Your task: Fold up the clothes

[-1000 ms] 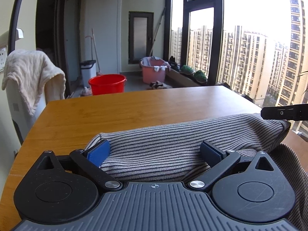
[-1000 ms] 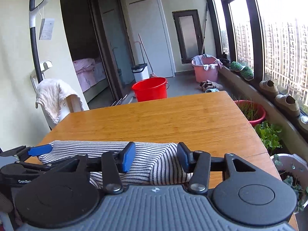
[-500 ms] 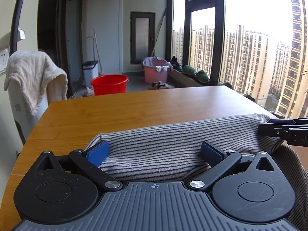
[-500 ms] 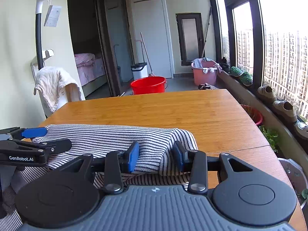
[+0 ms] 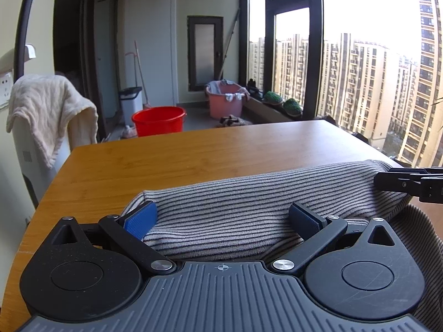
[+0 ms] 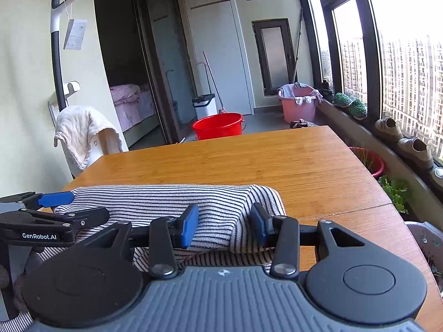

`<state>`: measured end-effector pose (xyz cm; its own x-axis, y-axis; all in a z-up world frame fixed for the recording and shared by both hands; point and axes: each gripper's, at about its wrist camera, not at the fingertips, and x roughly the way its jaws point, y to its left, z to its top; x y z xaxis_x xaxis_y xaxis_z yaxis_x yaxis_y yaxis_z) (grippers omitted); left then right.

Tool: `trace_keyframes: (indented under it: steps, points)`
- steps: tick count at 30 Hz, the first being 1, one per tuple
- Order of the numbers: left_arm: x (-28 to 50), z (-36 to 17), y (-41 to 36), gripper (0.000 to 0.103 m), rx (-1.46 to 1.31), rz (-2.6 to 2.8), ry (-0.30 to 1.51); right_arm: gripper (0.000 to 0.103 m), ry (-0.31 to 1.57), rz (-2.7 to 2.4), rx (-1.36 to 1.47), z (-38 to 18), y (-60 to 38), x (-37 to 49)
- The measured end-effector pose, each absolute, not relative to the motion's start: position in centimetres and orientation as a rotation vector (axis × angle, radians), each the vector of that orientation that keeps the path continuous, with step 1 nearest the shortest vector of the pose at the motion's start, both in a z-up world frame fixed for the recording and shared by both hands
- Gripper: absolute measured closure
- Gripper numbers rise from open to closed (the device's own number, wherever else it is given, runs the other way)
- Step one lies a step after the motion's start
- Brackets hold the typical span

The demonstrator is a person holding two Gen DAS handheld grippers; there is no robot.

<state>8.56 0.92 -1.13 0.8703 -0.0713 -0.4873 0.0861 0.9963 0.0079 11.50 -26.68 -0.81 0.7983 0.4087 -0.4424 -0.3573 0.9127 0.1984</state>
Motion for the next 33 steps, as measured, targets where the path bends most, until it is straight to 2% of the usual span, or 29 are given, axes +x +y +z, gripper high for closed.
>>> trace_keyframes:
  steps: [8, 11, 15, 19, 25, 29, 33]
  points:
    - [8.6, -1.2, 1.0, 0.000, 0.032, -0.082, 0.509, 0.057, 0.498, 0.419, 0.100, -0.8, -26.5, 11.5]
    - [8.9, -1.2, 0.6, 0.000, 0.051, -0.073, 0.520, 0.052, 0.501, 0.439, 0.115, -0.8, -26.7, 11.9]
    - [9.7, -1.3, 0.1, 0.000, 0.082, -0.054, 0.528, 0.052, 0.515, 0.462, 0.134, -0.7, -26.9, 13.5]
    - [9.8, -1.2, 1.9, 0.000, -0.025, -0.089, 0.511, 0.052, 0.526, 0.461, 0.012, -0.2, -25.5, 14.6]
    - [9.3, -1.2, 1.0, 0.000, 0.035, -0.067, 0.503, 0.052, 0.535, 0.472, 0.043, -0.4, -26.2, 14.6]
    - [9.6, -1.1, 1.7, 0.000, -0.002, -0.083, 0.502, 0.044, 0.528, 0.466, -0.007, -0.5, -25.2, 14.4]
    - [9.6, -1.1, 1.6, 0.000, 0.005, -0.080, 0.501, 0.044, 0.527, 0.467, -0.006, -0.5, -25.2, 14.4]
